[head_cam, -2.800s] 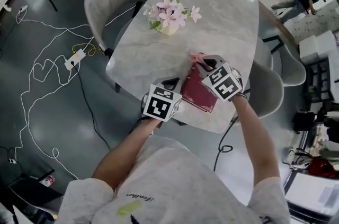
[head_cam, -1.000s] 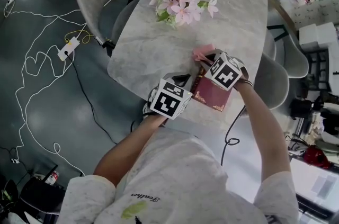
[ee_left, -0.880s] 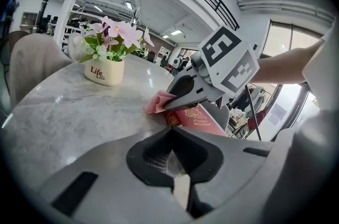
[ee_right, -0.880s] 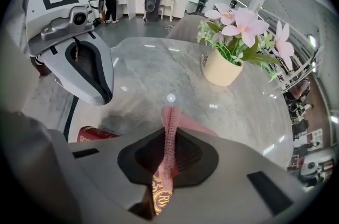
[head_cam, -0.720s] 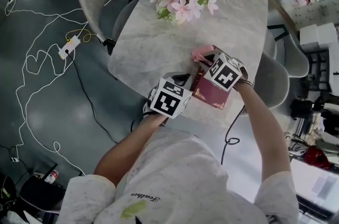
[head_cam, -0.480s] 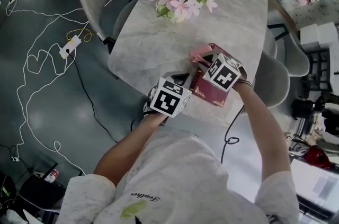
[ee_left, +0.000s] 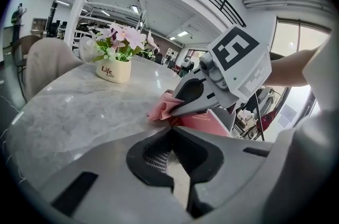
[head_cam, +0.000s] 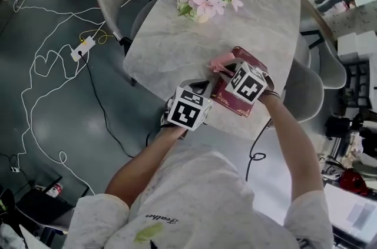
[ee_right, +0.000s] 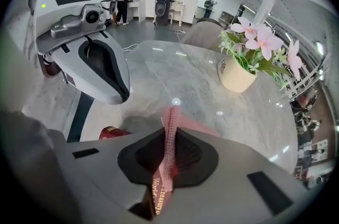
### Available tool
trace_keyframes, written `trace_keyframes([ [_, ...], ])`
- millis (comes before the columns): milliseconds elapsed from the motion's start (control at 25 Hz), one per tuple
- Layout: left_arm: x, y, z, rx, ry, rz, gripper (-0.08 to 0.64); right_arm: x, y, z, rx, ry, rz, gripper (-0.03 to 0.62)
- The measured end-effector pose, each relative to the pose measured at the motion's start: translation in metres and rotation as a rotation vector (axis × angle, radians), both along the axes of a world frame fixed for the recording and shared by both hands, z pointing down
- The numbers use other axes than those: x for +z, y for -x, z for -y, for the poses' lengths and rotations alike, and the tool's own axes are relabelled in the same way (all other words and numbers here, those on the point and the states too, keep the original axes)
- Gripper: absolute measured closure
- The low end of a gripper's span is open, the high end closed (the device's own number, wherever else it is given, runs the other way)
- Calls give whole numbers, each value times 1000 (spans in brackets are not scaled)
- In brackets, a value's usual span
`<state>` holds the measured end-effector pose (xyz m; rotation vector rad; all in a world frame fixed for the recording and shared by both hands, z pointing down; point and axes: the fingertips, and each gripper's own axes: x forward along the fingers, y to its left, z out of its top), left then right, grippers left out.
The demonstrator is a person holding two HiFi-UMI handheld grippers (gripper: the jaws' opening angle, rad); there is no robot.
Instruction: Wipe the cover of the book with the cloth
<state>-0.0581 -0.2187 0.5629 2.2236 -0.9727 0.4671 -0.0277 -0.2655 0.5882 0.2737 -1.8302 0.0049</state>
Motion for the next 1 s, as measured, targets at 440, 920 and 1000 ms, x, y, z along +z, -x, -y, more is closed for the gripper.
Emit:
trace_keyframes([
  [440, -6, 10, -14, -98, -27, 30, 552, -3, 6, -25, -56, -2, 36, 574],
  [920, -10, 24, -40, -181, -31, 52, 552, -3, 16, -56, -120, 7, 62, 574],
  [1000, -10, 28, -43, -200, -31, 53, 552, -3, 18, -60, -135, 7, 64, 574],
])
